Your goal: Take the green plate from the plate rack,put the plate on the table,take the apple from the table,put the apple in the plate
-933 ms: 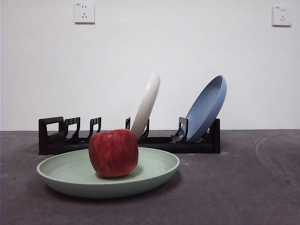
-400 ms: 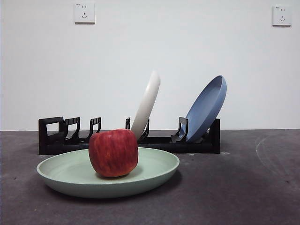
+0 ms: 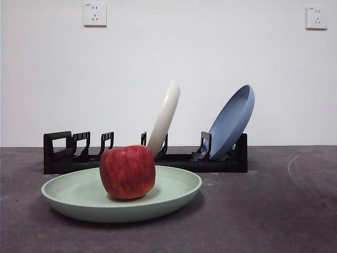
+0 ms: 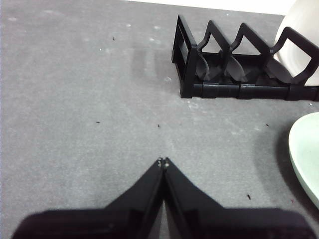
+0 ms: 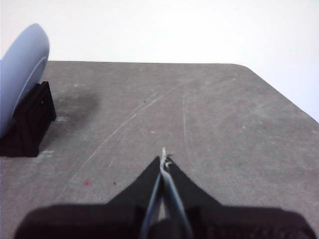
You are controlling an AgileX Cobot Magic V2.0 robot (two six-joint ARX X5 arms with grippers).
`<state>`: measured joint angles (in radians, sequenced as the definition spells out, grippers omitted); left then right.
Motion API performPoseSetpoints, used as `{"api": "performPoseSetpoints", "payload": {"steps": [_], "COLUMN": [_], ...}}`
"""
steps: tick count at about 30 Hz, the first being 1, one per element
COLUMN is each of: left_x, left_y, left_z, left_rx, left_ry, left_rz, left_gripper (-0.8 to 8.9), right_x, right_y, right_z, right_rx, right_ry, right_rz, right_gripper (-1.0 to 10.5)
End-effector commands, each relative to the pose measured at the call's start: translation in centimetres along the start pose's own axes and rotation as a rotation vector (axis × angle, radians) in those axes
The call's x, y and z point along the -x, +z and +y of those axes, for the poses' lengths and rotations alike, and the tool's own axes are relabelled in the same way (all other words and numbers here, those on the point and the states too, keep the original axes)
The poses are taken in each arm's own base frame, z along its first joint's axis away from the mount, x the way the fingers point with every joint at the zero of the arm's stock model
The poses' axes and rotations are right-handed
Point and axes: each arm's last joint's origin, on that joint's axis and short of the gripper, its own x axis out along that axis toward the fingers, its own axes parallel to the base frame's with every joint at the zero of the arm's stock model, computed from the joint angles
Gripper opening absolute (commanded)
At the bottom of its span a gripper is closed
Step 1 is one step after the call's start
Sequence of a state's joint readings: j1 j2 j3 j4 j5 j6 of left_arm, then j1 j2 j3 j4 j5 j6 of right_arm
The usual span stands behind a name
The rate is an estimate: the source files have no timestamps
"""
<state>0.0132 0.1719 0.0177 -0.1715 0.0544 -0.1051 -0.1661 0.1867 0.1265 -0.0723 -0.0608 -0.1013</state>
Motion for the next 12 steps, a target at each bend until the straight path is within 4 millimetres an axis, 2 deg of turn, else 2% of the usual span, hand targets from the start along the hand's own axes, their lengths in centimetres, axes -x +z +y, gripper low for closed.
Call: {"api": "performPoseSetpoints", "payload": {"steps": [1, 5, 12], "left_x": [-0.1, -0.1, -0.1], "left_y": [-0.2, -0.2, -0.2], "left_z": [0.1, 0.1, 0.1], "left_rx": [-0.009, -0.009, -0.008], "left_ry": [0.006, 0.006, 0.006], "left_rz": [0.000, 0.000, 0.002], "left_gripper": [-0.03, -0.03, -0.03], "right_x": [-0.1, 0.0, 0.4], "right_y": [-1.4, -3.2, -3.5], "right_z": [0.1, 0.3, 0.8], "right_rx": [-0.026, -0.074, -0.070], "right_ry": [0.001, 0.002, 0.044], "right_rz": [0.009, 0.031, 0.046], "right_gripper": [0.0, 0.0, 0.0]}}
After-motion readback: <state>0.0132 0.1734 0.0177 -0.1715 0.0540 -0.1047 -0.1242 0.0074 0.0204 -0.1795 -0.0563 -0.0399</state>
